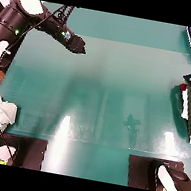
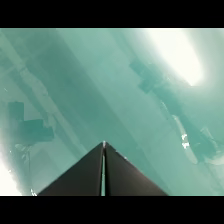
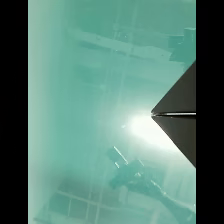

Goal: Fold the shirts.

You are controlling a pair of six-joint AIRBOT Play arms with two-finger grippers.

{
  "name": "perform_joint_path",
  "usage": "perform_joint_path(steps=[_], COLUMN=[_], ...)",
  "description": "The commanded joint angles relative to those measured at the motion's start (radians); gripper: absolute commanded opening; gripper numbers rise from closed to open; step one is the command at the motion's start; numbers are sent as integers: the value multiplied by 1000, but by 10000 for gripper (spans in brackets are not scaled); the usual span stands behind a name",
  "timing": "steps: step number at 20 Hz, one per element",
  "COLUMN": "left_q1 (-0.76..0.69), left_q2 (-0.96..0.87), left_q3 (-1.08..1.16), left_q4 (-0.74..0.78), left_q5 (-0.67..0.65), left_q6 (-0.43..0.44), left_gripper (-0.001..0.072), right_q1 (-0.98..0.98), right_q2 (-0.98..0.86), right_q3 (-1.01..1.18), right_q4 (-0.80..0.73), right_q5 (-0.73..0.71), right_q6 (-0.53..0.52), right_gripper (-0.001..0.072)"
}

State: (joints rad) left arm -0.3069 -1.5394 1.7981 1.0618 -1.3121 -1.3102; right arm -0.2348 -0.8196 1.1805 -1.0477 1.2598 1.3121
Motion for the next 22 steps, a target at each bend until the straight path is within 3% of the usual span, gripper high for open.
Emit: perform_joint_path(steps=[1,11,16,20,22], left_q1=[0,0,0,37,68], left_q2=[0,0,0,43,122], left_q3=[0,0,0,42,42], left_q4=[0,0,-81,-35,123], left_q5=[0,0,36,-140,-242], left_q6=[0,0,0,-3,-26], left_gripper=[23,24,23,22,23], right_q1=[1,1,1,1,1], right_q2=[1,1,1,1,1], right_q3=[0,0,0,0,0], right_q4=[0,0,0,-1,-1], right_q5=[-2,17,31,29,23], right_q6=[0,-1,-1,-2,-5], right_gripper=[20,20,20,20,21])
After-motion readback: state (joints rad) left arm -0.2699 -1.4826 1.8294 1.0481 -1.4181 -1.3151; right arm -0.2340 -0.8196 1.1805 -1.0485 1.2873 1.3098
